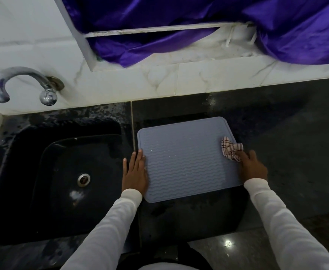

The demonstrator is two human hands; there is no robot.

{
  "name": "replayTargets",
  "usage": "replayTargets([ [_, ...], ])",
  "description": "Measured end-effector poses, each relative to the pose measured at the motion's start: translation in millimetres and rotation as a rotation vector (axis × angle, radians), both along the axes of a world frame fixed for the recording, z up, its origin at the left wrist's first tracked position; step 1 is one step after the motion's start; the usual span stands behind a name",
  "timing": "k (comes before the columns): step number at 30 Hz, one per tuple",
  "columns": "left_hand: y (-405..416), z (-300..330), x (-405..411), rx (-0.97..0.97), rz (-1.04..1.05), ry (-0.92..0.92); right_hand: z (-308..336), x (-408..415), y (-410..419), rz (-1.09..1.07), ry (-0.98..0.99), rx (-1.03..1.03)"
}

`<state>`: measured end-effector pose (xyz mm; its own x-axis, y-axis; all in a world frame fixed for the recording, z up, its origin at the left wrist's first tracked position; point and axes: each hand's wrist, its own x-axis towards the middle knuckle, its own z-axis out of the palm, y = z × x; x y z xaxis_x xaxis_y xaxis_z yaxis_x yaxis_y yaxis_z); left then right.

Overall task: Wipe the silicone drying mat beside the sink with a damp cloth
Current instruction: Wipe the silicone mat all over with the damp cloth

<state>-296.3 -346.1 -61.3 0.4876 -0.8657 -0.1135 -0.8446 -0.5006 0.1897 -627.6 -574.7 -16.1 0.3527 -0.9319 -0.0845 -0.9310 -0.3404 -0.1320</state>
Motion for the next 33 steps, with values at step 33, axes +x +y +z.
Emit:
replayTargets([
  [33,0,0,3,0.043,0.0,-0.021,-23,46,81,0.182,-0.049,-0.011],
])
